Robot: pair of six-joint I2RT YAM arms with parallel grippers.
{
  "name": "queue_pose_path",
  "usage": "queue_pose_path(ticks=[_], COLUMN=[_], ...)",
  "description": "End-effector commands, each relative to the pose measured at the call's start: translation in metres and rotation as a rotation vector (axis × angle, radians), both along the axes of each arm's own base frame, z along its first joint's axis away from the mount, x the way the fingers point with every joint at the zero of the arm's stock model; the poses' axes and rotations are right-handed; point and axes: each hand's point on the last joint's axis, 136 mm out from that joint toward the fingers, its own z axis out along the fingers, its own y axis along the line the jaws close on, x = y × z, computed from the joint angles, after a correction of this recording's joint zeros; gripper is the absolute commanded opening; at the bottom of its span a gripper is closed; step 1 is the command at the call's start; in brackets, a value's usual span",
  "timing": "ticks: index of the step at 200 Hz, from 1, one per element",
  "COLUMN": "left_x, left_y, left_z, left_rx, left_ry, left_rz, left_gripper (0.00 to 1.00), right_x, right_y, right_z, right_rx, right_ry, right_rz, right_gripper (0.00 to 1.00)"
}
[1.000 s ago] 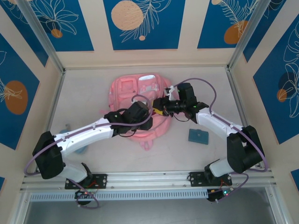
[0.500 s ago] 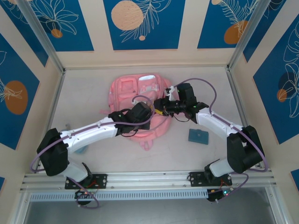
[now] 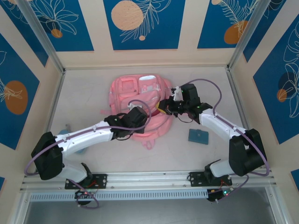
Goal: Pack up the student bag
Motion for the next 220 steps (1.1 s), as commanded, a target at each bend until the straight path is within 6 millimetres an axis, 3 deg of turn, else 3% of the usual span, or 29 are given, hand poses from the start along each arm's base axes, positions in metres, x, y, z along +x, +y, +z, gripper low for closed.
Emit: queue_pose_path(ticks=[1, 20, 33, 60, 102, 150, 178, 220], left_x=[0.002, 0.004, 0.007, 0.006, -0.003, -0.002, 0.003, 0.003], left_y=[0.031, 0.034, 0.026, -0.019, -0.079, -0.114, -0.118, -0.087], left_z=[-0.007, -0.008, -0.003, 0.021, 0.041, 0.047, 0.046, 0.029], left_rx=[0.095, 0.123, 0.113, -0.006, -0.091, -0.139, -0.144, -0.014], left_ry=[-0.01, -0.02, -0.039, -0.068, -0.092, -0.099, -0.103, -0.076], left_rz=[0.028, 0.005, -0.042, -0.238, -0.451, -0.502, -0.483, -0.429], left_gripper=[0.0, 0.0, 0.0, 0.0, 0.0, 0.0, 0.0, 0.0], right_x=[0.018, 0.02, 0.017, 0.01, 0.001, -0.006, -0.007, -0.001], right_y=[-0.027, -0.033, -0.033, -0.031, -0.019, -0.008, -0.009, -0.021], right_z=[0.004, -0.001, -0.004, -0.018, -0.022, -0.014, -0.017, -0.013], right_rx=[-0.027, -0.023, -0.016, 0.001, 0.102, 0.145, 0.14, 0.103], right_ry=[-0.063, -0.054, -0.042, 0.015, 0.075, 0.099, 0.113, 0.077], right_rz=[-0.11, -0.125, -0.114, -0.104, -0.08, -0.058, -0.068, -0.104], right_gripper=[0.09, 0.09, 0.09, 0.16, 0.43, 0.45, 0.39, 0.17])
